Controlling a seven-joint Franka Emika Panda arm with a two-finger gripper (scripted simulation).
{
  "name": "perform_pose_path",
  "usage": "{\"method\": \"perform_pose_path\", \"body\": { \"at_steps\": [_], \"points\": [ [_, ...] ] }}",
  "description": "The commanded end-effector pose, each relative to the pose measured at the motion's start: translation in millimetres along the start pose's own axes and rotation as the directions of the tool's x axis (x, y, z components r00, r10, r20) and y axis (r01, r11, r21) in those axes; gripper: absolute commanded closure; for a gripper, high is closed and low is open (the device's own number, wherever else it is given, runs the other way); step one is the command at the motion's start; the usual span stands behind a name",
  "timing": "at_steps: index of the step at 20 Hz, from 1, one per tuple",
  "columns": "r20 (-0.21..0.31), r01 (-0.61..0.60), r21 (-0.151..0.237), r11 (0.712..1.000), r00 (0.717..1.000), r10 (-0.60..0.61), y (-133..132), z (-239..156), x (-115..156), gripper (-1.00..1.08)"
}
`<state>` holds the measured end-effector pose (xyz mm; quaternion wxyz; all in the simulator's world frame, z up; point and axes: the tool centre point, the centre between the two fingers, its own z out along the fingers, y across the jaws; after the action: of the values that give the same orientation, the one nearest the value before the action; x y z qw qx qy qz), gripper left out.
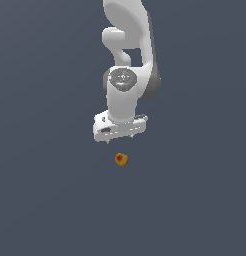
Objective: Pick up the object and move it to a goal position.
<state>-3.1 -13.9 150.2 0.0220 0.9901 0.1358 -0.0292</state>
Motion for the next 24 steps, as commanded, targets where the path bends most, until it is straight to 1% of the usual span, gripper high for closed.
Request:
{"method": "perform_pose_path", "body": {
  "at_steps": [1, 6, 9, 12, 15, 18, 24],
  "points": [
    [-0.003, 0.068, 0.000, 0.998, 0.998, -0.068, 0, 5, 3, -0.92],
    [-0.009, 0.205, -0.001, 0.979, 0.979, -0.205, 1, 14, 9, -0.92],
    [-0.014, 0.286, -0.001, 0.958, 0.958, -0.286, 1, 19, 13, -0.92],
    [-0.019, 0.364, -0.002, 0.931, 0.931, -0.364, 2, 25, 17, -0.92],
    [-0.024, 0.439, -0.003, 0.898, 0.898, -0.439, 2, 30, 21, -0.92],
    [-0.030, 0.512, -0.006, 0.859, 0.859, -0.512, 2, 36, 24, -0.92],
    [-0.043, 0.645, -0.012, 0.764, 0.763, -0.645, 2, 46, 31, -0.92]
  ]
}}
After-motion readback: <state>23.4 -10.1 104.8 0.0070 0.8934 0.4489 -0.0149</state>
